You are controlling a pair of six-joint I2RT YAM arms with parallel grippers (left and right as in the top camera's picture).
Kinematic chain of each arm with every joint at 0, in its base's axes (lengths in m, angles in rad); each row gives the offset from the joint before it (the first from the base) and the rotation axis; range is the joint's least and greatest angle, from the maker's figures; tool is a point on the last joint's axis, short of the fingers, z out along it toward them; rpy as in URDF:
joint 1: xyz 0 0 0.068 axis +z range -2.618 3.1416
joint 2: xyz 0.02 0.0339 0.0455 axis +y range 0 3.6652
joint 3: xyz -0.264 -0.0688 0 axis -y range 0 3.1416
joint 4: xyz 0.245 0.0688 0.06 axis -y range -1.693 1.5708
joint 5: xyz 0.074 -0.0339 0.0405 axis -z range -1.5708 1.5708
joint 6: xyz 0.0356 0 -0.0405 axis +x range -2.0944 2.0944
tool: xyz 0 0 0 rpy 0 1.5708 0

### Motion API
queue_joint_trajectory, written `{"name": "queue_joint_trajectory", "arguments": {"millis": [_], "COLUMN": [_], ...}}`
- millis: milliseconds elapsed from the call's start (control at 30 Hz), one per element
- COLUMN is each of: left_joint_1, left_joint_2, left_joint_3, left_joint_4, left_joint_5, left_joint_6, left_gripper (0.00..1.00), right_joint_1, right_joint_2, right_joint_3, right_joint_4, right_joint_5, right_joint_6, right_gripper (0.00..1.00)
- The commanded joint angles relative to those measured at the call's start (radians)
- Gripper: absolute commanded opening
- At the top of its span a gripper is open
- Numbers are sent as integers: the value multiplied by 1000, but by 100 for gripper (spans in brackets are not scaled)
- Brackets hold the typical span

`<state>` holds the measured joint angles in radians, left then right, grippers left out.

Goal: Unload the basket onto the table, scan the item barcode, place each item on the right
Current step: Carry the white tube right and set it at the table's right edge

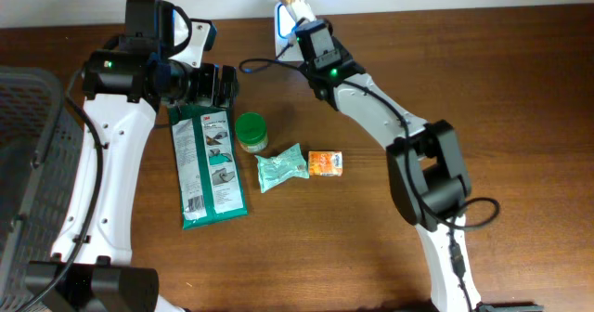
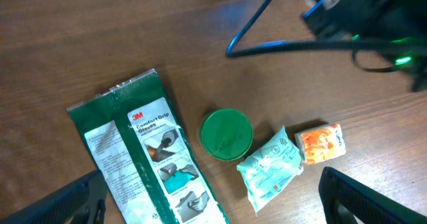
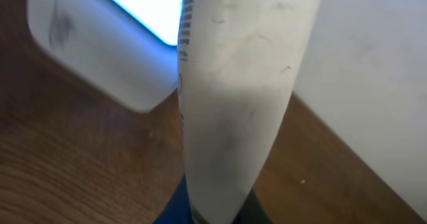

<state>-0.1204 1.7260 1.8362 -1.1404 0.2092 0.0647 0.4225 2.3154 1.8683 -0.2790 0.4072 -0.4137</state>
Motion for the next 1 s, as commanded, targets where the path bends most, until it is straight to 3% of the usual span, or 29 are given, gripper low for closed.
{"name": "queue_joint_trajectory", "arguments": {"millis": [0,67,133,267,400,533,700,733,767,800,900,967], "left_joint_1": [-2,-2,-2,-2,-2,-2,-2,-2,-2,-2,-2,-2], "left_joint_2": [-2,-2,-2,-2,-2,-2,-2,-2,-2,-2,-2,-2], "left_joint_3": [5,5,5,5,5,5,5,5,5,5,5,5], "left_joint_4": [2,2,2,2,2,2,2,2,2,2,2,2], "left_joint_5": [0,0,0,0,0,0,0,0,0,0,0,0], "left_joint_6": [20,20,20,20,19,20,20,20,20,20,20,20], "left_gripper": [99,99,99,99,99,99,99,99,99,99,99,99], "right_joint_1": [-63,-154,-250,-401,-511,-578,-582,-582,-582,-581,-580,-579], "right_joint_2": [-215,-310,-375,-373,-372,-372,-372,-372,-372,-372,-373,-373], "right_joint_3": [34,34,34,9,-201,-392,-431,-431,-430,-429,-352,-244], "right_joint_4": [-116,-275,-488,-865,-883,-790,-780,-789,-803,-818,-885,-967], "right_joint_5": [-137,-306,-348,-336,-172,-159,-160,-163,-163,-164,-180,-306], "right_joint_6": [269,426,529,535,534,534,535,535,535,535,534,517], "right_gripper": [4,4,4,4,4,4,4,10,31,44,53,55]}}
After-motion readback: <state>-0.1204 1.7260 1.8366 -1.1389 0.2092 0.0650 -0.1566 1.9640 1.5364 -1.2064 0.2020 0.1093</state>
